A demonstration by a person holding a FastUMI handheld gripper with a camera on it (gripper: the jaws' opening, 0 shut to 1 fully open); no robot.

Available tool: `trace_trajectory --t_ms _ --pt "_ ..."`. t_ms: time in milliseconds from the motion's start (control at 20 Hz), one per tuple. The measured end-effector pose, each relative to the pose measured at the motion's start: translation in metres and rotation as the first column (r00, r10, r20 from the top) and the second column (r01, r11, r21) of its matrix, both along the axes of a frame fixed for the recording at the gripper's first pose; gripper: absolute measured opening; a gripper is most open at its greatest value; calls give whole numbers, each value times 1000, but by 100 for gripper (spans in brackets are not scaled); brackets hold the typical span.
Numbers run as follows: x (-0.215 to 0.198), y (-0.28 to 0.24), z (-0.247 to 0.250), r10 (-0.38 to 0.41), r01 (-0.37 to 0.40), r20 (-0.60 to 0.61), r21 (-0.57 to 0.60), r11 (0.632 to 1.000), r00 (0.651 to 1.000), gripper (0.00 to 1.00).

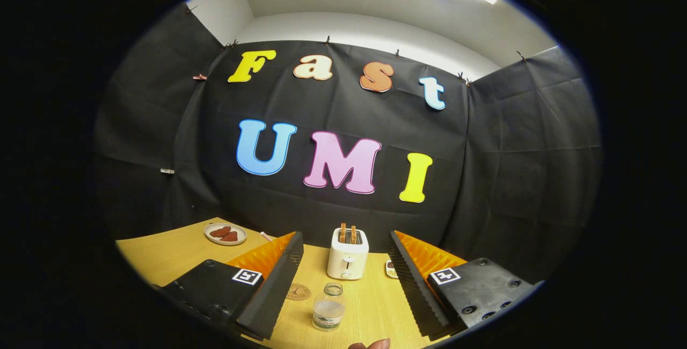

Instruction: Take the bottle from table, then pour the juice into the cup, finally place the bottle on the coaster

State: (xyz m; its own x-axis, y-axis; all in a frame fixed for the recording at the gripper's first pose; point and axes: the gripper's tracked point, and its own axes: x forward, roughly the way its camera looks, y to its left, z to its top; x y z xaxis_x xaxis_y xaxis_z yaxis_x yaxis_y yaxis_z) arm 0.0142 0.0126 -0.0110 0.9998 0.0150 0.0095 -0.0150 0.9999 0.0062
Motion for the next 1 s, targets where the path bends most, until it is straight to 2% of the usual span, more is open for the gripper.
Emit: trace_trajectory --t_ms 400,1000 --pt "10 6 -36 14 -14 5 26 1000 1000 97" --pt "25 20 -184 59 -49 -91 106 993 994 97"
